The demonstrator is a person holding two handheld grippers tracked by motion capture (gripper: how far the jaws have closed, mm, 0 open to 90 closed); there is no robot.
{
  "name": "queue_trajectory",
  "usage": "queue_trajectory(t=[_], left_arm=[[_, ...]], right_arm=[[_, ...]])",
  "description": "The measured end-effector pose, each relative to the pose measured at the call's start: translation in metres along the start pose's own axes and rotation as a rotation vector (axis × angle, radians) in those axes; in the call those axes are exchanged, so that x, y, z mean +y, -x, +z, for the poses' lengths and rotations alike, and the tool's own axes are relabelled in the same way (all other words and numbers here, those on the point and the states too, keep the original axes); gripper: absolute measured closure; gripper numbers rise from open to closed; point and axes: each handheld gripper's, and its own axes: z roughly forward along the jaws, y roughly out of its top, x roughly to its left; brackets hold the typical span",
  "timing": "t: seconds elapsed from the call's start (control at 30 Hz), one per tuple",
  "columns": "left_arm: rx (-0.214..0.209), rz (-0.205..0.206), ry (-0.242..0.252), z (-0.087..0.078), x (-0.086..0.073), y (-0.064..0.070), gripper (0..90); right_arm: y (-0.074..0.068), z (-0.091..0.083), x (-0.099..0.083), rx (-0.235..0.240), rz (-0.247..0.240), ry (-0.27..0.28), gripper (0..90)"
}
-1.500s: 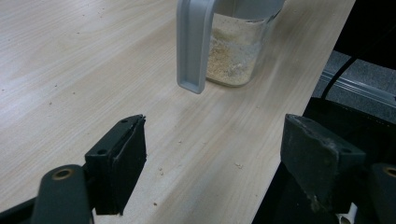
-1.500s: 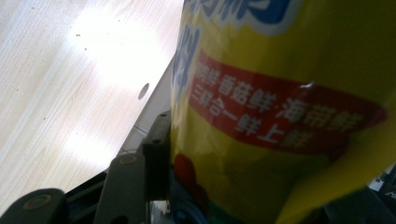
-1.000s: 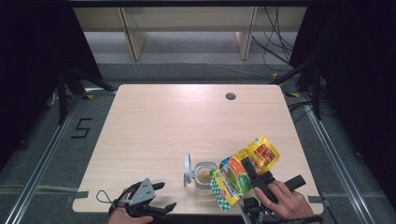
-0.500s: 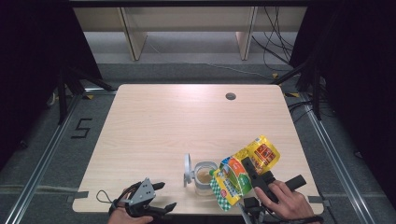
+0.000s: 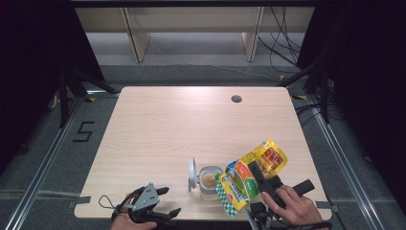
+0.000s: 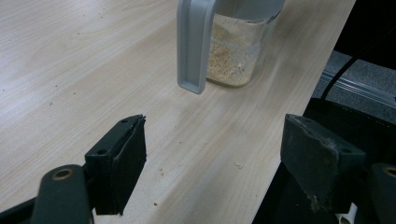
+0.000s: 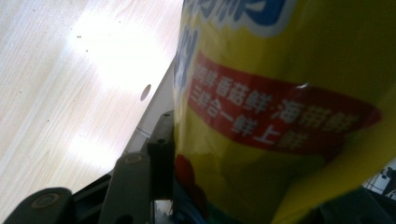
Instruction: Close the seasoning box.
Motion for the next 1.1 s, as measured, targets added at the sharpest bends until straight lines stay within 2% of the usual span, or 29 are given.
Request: queue_trajectory(t=[0.1,0.13,0.27,0.3,0.5,0.6,0.63,0.67,0.97,1.0,1.1], left_arm=[[0.013,0.006,-0.005,-0.0005,0.0,0.0002,22.1],[0.001,0.009,-0.006,-0.0005,0.0002,-0.0006,22.1],[0.002,0.009,-0.004,-0.0005,0.0001,-0.0006,22.1],[0.003,0.012,-0.002,-0.0005,0.0001,-0.0006,22.1],[0.004,0.007,-0.003,-0.0005,0.0,-0.0005,22.1],[0.002,0.006,-0.005,-0.0004,0.0,-0.0004,22.1],[0.007,0.005,0.004,0.0003,-0.0004,-0.0001,22.1],[0.001,0.01,-0.006,-0.0006,0.0001,-0.0006,22.1],[0.002,0.008,-0.004,-0.0005,0.0,-0.0006,22.1],[0.008,0.006,0.001,-0.0004,-0.0001,-0.0002,22.1],[0.008,0.005,0.001,-0.0004,-0.0001,-0.0002,22.1]], right_arm=[[-0.0004,-0.0003,-0.0001,-0.003,0.005,0.0,54.6],[-0.0001,0.0,0.0,-0.005,0.001,0.003,54.7],[0.0003,0.0,0.0003,0.003,-0.006,0.007,54.7],[-0.0001,0.0002,0.0003,-0.01,0.001,0.007,54.7],[-0.0001,-0.0002,-0.0001,-0.009,0.007,0.005,54.7],[0.0015,0.0003,-0.0006,-0.011,-0.017,0.012,54.7],[-0.0001,-0.0002,0.0,-0.009,0.006,0.005,54.8],[0.0014,0.0003,-0.0006,-0.011,-0.017,0.013,54.7],[0.0015,0.0001,-0.0006,-0.009,-0.019,0.014,54.8],[-0.0002,-0.0002,-0.0002,-0.009,0.008,0.005,54.8],[0.0003,-0.0001,-0.0008,-0.01,0.0,0.008,54.8]])
